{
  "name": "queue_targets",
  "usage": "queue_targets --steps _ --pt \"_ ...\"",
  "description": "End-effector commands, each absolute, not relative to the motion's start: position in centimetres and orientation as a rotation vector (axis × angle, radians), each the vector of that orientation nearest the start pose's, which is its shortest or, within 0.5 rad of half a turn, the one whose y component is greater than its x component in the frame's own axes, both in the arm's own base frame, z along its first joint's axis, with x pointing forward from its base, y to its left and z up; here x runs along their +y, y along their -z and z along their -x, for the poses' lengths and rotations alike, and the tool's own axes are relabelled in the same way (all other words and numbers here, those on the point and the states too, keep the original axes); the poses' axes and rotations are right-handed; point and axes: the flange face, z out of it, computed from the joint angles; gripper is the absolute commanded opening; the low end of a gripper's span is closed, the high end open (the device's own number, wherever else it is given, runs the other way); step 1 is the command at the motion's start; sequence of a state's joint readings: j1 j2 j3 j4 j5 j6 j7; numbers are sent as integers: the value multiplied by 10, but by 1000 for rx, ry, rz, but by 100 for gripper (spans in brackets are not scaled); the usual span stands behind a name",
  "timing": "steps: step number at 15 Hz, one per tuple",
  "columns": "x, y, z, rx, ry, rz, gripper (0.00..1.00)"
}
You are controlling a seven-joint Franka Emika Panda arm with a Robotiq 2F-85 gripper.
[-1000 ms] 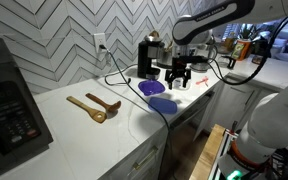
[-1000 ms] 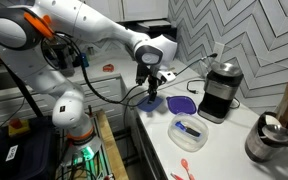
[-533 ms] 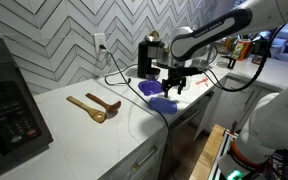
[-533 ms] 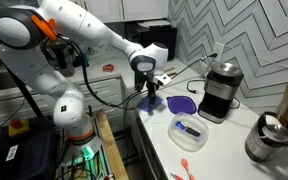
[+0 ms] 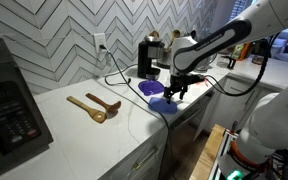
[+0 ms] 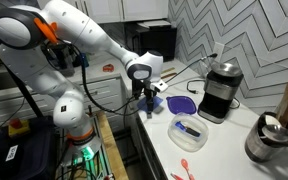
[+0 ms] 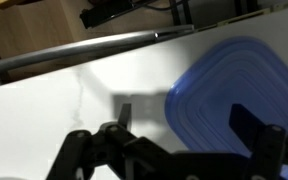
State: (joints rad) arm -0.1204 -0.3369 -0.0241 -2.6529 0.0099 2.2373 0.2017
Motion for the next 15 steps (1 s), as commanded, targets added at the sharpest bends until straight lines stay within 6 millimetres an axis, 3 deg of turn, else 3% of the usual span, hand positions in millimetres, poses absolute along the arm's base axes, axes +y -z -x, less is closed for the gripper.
queue_targets --steps 1,15 --pt "-66 -331 -375 571 -135 3092 100" --pt "-106 -314 -364 671 -213 3073 100"
